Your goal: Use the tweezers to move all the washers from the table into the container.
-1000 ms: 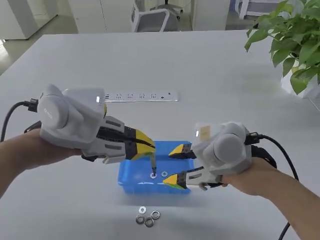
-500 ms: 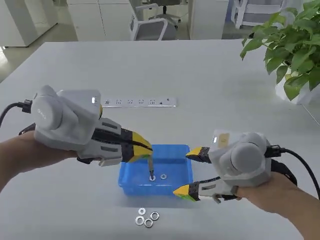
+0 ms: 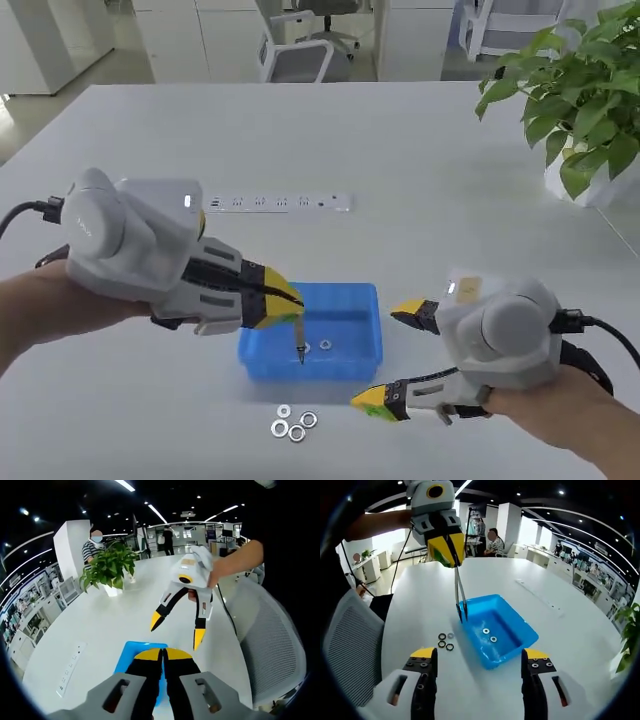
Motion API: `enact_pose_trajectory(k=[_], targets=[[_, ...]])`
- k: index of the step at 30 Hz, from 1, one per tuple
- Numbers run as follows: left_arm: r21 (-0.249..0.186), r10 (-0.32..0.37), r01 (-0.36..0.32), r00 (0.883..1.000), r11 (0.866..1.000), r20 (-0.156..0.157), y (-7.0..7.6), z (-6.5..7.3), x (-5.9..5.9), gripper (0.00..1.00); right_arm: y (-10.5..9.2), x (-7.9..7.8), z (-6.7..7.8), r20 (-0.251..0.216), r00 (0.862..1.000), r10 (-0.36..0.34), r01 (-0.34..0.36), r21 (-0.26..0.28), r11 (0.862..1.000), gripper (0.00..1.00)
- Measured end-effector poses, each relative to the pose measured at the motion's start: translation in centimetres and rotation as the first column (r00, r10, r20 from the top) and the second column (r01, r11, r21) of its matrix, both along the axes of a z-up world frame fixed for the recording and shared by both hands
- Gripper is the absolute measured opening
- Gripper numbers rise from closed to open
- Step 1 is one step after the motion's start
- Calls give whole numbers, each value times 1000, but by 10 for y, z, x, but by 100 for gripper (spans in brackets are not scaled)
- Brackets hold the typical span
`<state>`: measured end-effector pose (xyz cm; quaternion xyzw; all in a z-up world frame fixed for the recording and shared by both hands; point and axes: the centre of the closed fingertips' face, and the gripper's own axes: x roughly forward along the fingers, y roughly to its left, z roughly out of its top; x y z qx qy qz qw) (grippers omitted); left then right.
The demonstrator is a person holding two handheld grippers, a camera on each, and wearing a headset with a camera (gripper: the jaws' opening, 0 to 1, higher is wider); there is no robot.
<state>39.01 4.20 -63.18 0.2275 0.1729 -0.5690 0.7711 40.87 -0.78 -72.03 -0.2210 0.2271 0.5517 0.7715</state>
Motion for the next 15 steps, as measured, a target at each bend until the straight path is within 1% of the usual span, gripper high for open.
enact_pose_trajectory(k=[5, 11, 13, 15], targets=[[0, -6, 6, 1000, 1000, -8, -2, -3, -7, 5, -2, -6, 0, -9, 1000, -7, 7, 12, 1000, 76], [-2, -17, 17, 1000, 1000, -21, -5, -9, -15, 5, -5, -15, -3, -25, 1000, -7, 7, 10, 1000, 83], [0, -18, 18, 1000, 1000, -20, -5, -11, -18, 5, -6, -17, -5, -27, 1000, -5, 5, 7, 1000, 85], [-7, -18, 18, 1000, 1000, -23, -6, -13, -20, 5, -7, -19, -7, -32, 999, -5, 5, 6, 1000, 88]])
